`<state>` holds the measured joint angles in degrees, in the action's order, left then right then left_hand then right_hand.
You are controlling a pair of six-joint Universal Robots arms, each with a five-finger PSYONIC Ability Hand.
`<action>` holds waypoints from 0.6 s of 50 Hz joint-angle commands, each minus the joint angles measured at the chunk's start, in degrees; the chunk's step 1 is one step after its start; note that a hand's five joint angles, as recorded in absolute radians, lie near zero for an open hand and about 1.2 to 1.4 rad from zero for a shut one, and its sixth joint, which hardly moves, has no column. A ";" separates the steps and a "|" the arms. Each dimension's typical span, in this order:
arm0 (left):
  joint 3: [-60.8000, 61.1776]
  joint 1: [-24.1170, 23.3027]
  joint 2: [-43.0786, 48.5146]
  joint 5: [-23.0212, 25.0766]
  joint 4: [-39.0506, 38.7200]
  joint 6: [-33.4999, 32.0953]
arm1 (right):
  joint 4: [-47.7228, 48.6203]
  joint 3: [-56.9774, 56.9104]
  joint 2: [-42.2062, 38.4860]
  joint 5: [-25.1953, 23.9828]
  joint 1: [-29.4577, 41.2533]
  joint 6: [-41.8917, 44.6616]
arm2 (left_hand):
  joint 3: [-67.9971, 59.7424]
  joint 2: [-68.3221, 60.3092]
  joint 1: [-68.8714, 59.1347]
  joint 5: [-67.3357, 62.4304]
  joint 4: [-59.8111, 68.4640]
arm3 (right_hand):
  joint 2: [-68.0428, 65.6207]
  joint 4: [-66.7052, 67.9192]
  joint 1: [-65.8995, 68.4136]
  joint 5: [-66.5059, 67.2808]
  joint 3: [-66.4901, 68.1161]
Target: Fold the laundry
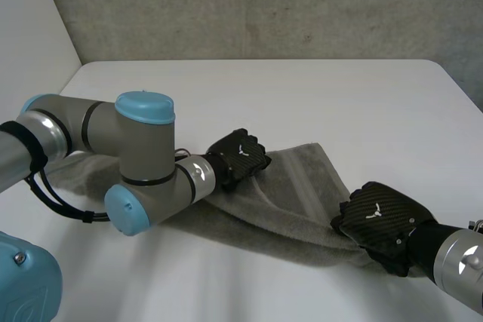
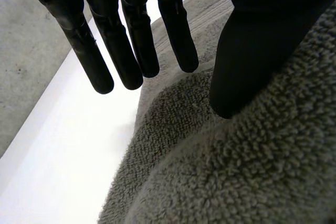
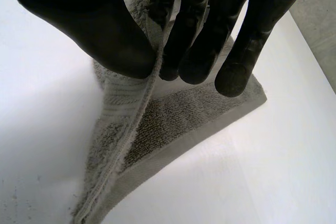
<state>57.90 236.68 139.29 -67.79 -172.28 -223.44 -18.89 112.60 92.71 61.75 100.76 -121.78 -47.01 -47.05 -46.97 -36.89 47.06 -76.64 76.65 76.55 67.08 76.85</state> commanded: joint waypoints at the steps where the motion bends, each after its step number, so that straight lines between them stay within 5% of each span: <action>1: 0.46 0.19 0.72 -0.50 -0.16 -0.06 | -0.01 -0.01 0.19 0.03 0.05 -0.12 | 1.25 1.28 1.21 1.13 -1.30 | -3.36 3.35 3.45 2.92 3.15; 2: 0.46 0.19 0.72 -0.50 -0.16 -0.06 | -0.01 -0.01 0.19 0.03 -0.04 -0.12 | 1.30 1.34 1.26 1.18 -1.36 | -3.36 3.35 3.45 2.92 3.15; 4: 0.81 0.19 0.80 -0.59 -0.25 -0.06 | -0.01 -0.01 0.19 0.03 -0.04 -0.12 | 24.91 24.95 24.88 24.80 -24.97 | -3.36 3.35 3.45 2.92 3.15; 10: 0.90 0.19 0.98 -0.59 -0.25 -0.06 | -0.01 -0.01 0.19 0.03 -0.04 -0.12 | 25.86 25.90 25.82 25.74 -25.92 | -3.36 3.35 3.45 2.92 3.15; 30: 0.37 0.19 0.89 -0.77 -0.16 -0.85 | 2.37 -0.01 0.02 0.21 -0.22 -0.21 | -14.68 -14.64 -14.71 -14.79 14.62 | -3.36 3.35 3.45 2.92 3.15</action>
<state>58.36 236.87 140.23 -68.44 -172.41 -224.15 -16.91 112.57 92.82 61.92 100.55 -121.98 -49.42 -49.74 -49.60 -39.31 49.47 -76.64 76.65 76.55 67.07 76.85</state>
